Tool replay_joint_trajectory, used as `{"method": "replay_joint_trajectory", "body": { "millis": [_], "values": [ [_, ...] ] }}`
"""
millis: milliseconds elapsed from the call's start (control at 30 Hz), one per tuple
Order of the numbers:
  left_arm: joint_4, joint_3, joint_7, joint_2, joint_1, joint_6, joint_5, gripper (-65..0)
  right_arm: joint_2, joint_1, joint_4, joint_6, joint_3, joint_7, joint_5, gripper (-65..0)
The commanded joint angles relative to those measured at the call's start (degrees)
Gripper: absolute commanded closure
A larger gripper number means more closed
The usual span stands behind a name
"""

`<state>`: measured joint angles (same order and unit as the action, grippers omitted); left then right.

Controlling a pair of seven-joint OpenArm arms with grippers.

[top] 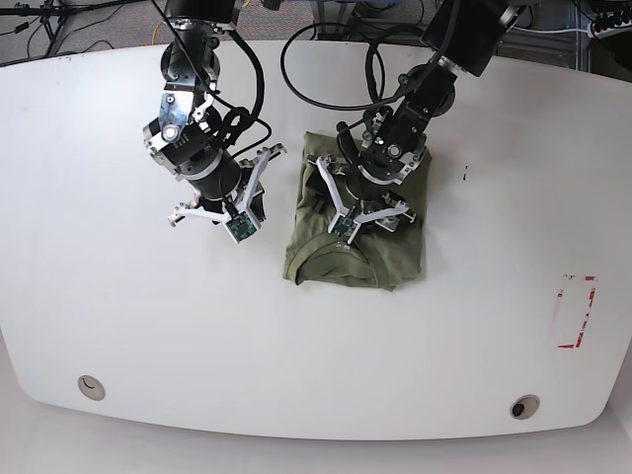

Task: Fold the T-shirt properly
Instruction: 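Release the right gripper and grasp the collar end with the left gripper, then drag the folded shirt with the left gripper to the table edge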

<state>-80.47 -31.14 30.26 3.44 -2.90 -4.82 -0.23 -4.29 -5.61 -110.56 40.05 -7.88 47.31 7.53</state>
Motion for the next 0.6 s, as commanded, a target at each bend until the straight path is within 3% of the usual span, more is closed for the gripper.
{"method": "replay_joint_trajectory", "body": {
  "millis": [0, 333, 567],
  "values": [
    [0.7, 0.3, 4.5, 2.7, 0.4, -1.5, 2.0, -44.7, -0.1, 0.9, -1.0, -0.1, 0.0, -1.1, -0.5, -5.1],
    [-1.3, 1.9, 4.5, 9.9, 0.4, -1.2, 0.3, -44.7, -0.1, 1.5, -1.0, -0.1, 0.0, -1.0, -0.5, -5.1],
    [-2.3, 7.9, 4.5, 16.0, 0.4, 4.2, -6.9, -44.7, -0.1, 1.6, -1.0, -0.1, 0.0, -1.0, -0.5, -5.1]
  ]
}}
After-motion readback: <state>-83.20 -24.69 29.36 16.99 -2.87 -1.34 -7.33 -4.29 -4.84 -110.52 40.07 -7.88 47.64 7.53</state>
